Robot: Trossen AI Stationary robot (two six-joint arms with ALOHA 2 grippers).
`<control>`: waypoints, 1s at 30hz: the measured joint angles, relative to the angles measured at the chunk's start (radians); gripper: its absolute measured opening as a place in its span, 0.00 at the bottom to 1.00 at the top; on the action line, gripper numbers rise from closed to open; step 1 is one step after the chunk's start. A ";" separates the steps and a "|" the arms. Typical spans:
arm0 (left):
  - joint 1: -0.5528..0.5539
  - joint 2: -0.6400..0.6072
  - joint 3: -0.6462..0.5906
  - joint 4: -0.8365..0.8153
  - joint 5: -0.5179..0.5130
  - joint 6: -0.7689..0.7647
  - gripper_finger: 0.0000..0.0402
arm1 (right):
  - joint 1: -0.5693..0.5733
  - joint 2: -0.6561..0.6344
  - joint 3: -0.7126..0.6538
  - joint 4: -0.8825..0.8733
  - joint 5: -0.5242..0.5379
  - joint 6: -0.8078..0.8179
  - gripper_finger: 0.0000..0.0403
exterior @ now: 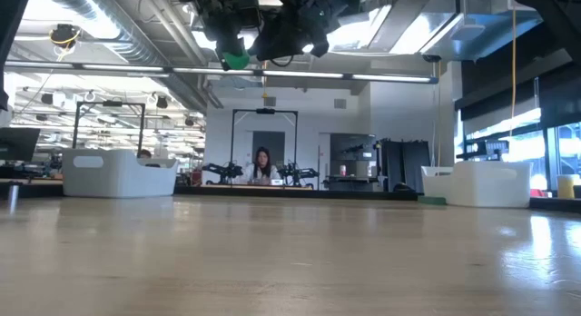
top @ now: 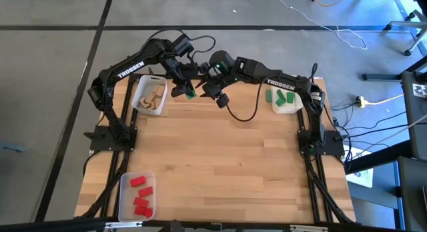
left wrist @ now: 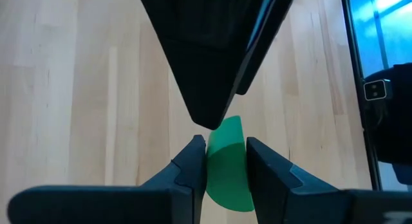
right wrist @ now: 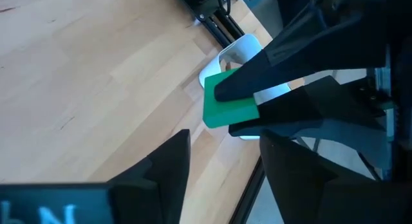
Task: Sort & place blocks by color
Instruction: Put the green block into the white bin
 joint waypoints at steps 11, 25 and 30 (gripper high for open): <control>0.000 0.000 0.000 0.000 0.017 -0.004 0.20 | 0.007 -0.001 0.000 0.002 0.002 -0.002 0.62; 0.001 -0.002 0.000 0.034 0.088 -0.002 0.20 | 0.009 -0.005 0.000 0.039 -0.062 -0.005 0.63; 0.002 -0.002 0.000 0.037 0.136 0.000 0.20 | 0.009 -0.005 0.000 0.051 -0.067 -0.010 0.63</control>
